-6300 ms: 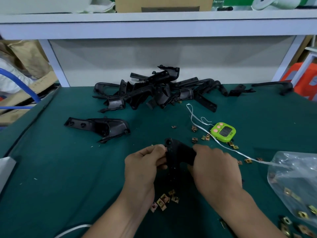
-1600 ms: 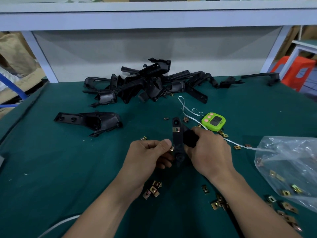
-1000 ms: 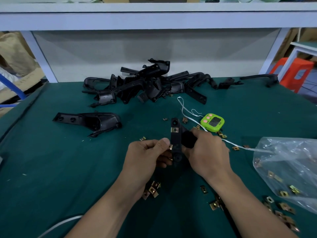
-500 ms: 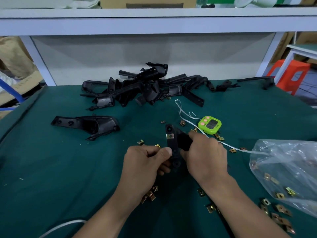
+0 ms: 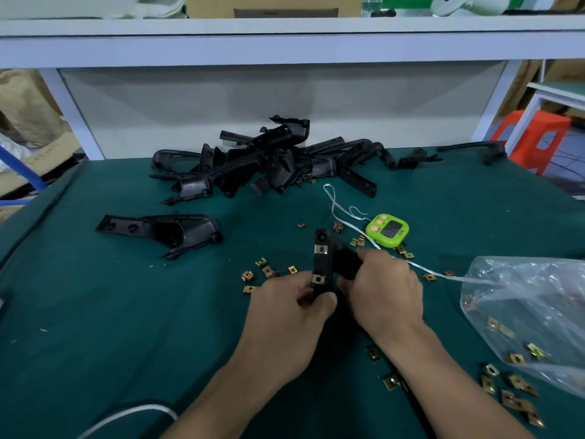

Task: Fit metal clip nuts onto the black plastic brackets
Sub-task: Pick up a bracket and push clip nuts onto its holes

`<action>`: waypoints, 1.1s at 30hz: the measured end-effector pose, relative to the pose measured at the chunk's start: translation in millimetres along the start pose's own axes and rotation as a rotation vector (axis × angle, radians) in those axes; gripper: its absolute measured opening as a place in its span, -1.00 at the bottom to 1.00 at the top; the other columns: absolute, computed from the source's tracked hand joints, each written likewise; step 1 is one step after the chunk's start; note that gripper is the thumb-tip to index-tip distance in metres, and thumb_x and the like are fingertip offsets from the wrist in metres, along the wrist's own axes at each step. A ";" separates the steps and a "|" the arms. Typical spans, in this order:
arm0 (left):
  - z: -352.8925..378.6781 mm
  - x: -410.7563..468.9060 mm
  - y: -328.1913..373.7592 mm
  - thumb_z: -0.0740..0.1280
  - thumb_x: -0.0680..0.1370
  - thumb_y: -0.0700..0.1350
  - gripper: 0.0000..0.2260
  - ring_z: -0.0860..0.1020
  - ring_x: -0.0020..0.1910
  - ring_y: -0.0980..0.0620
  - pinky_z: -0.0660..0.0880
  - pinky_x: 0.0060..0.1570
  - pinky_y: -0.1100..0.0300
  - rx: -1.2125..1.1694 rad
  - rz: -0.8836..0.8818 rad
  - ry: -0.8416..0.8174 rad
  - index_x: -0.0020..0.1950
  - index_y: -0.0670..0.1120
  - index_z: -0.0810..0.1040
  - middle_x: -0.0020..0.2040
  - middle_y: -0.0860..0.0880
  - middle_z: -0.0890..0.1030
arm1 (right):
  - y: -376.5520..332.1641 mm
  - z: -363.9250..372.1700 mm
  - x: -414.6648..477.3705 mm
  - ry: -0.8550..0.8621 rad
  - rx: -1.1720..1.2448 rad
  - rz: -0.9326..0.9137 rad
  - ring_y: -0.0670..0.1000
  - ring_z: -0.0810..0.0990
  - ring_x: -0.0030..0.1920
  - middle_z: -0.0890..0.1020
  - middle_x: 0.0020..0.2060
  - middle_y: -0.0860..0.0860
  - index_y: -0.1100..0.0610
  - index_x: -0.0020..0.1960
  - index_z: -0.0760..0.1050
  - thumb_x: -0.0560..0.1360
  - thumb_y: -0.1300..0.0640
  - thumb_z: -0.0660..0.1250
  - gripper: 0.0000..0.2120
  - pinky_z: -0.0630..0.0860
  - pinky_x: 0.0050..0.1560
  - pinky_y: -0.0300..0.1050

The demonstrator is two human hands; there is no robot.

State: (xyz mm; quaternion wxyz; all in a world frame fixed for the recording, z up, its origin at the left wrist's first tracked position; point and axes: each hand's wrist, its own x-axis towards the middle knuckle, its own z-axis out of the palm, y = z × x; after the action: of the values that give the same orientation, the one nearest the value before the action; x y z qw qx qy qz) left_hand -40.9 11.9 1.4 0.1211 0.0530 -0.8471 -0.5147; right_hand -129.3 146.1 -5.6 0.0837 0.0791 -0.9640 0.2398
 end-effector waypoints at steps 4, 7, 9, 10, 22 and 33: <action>7.8 -2.5 -0.9 0.47 0.53 -0.05 -0.85 0.57 -0.39 0.18 0.46 -0.40 0.29 -0.041 -0.062 0.094 -0.25 0.06 0.63 -0.35 0.13 0.66 | -0.8 1.9 -1.7 0.017 -0.017 -0.027 0.23 0.61 -0.15 0.59 -0.30 0.01 -0.01 -0.18 0.45 0.40 -0.08 0.45 -0.78 0.46 -0.19 -0.02; 9.1 0.4 -4.9 0.46 0.52 0.08 -0.71 0.46 -0.52 0.17 0.36 -0.49 0.28 0.060 -0.100 0.192 -0.35 0.00 0.58 -0.47 0.12 0.58 | -4.1 5.7 -3.4 0.018 -0.021 -0.044 0.23 0.59 -0.17 0.60 -0.29 0.02 -0.01 -0.17 0.45 0.41 -0.09 0.43 -0.79 0.45 -0.20 -0.01; 7.2 1.9 -6.4 0.39 0.50 0.24 -0.61 0.48 -0.51 0.14 0.41 -0.46 0.20 0.204 -0.119 0.233 -0.38 -0.01 0.56 -0.50 0.12 0.55 | -5.9 7.6 -4.3 0.005 -0.015 -0.049 0.21 0.58 -0.21 0.58 -0.32 0.00 0.00 -0.19 0.43 0.42 -0.11 0.42 -0.77 0.46 -0.22 -0.02; 6.4 1.6 -6.0 0.33 0.48 0.33 -0.56 0.51 -0.48 0.13 0.44 -0.42 0.19 0.315 -0.127 0.254 -0.37 0.01 0.56 -0.50 0.11 0.55 | -6.4 8.1 -4.5 0.003 -0.009 -0.051 0.20 0.56 -0.23 0.55 -0.34 -0.02 0.00 -0.20 0.43 0.42 -0.11 0.42 -0.76 0.44 -0.23 -0.03; 6.5 0.7 -6.2 0.22 0.57 0.27 -0.52 0.50 -0.47 0.03 0.42 -0.33 0.13 0.555 -0.022 0.224 -0.41 -0.01 0.43 -0.55 0.04 0.43 | -7.7 8.6 -4.8 0.007 -0.017 -0.080 0.21 0.56 -0.21 0.48 -0.37 -0.04 -0.01 -0.20 0.41 0.43 -0.10 0.39 -0.79 0.37 -0.23 -0.03; 8.1 2.5 -8.2 0.08 0.49 0.39 -0.52 0.46 -0.43 0.03 0.28 -0.35 0.13 0.546 -0.047 0.260 -0.40 0.05 0.38 -0.51 0.10 0.42 | -10.4 3.3 -7.8 0.009 0.049 -0.120 0.19 0.59 -0.18 0.58 -0.32 -0.06 -0.03 -0.09 0.45 0.43 -0.16 0.36 -0.77 0.43 -0.22 -0.02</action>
State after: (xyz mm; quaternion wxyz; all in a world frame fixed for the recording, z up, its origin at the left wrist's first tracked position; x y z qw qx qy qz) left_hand -45.7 14.5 -9.0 0.1977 0.1684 -0.9302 -0.2594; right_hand -120.1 136.4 -5.3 0.1001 0.1379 -0.9510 0.2581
